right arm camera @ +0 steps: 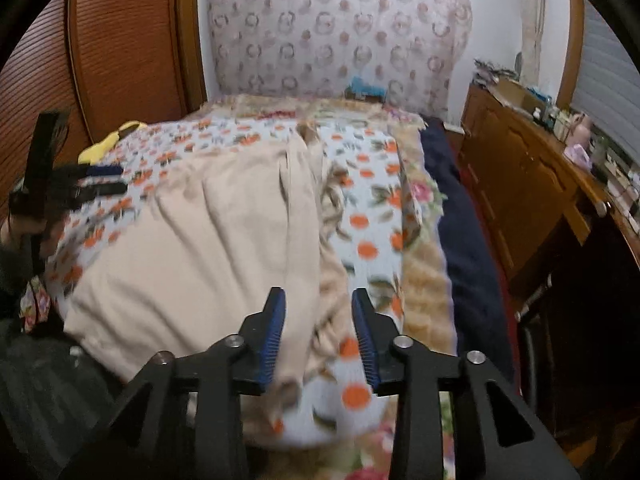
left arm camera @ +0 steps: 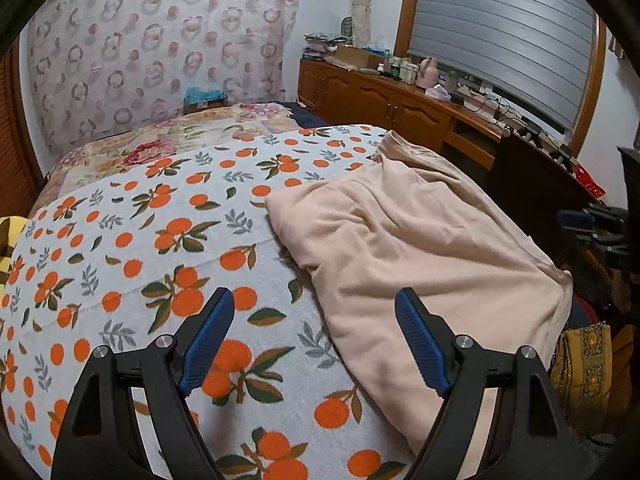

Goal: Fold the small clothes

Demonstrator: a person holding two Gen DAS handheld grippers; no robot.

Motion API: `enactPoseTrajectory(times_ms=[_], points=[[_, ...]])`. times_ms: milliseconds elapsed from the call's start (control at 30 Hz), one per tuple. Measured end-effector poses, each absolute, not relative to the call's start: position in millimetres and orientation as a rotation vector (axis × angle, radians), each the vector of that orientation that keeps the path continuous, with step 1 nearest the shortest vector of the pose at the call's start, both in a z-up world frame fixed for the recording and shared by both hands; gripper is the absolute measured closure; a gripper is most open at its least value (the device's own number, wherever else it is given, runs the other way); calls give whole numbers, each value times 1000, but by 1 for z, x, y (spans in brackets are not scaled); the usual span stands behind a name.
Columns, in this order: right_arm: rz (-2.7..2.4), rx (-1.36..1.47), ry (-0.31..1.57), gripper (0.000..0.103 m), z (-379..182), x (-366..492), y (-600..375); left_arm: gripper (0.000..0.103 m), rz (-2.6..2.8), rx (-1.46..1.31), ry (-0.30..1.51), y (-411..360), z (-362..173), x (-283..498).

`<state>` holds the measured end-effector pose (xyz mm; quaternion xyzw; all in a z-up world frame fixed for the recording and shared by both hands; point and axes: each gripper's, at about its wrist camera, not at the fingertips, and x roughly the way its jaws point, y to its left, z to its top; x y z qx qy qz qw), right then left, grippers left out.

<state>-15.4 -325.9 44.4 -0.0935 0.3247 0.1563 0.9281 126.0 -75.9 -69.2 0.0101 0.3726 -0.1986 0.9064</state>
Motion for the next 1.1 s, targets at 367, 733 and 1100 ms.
enactPoseTrajectory(times_ms=[367,733,1100], points=[[328,-191,716,43,3,7,-304,20,-406,45,800,-78,-82,109],[321,-107,785,31,-9,3,-316,20,-431,56,800,-83,-79,83],[360,-69,812,36,-10,-19,-312,20,-521,24,841,-90,-87,57]])
